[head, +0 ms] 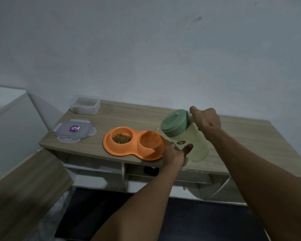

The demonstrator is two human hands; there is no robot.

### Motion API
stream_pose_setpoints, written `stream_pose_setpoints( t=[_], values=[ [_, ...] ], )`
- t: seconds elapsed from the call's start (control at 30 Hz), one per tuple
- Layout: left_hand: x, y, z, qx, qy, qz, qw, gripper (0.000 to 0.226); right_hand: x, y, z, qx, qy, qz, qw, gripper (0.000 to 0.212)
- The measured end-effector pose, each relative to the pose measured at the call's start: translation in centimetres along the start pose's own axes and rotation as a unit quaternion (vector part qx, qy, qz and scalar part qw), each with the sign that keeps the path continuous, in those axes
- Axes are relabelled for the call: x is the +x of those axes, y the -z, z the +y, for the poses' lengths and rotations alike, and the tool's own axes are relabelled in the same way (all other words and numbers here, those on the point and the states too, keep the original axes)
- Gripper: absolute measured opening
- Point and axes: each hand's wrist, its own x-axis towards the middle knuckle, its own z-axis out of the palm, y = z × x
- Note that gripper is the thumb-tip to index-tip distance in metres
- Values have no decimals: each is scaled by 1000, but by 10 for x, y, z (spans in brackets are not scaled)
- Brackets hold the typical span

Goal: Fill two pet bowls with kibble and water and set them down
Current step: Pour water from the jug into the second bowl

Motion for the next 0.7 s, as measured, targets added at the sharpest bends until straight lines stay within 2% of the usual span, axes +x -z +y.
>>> stream_pose_setpoints(
  t=[0.5,0.7],
  values=[
    [-1,0,1,-19,2,-9,1000,40,-2,2,-2,-5,7,1,1000,45],
    [0,1,0,-8,-7,-6,1000,41,-4,3,-4,-6,0,0,1000,49]
  ],
)
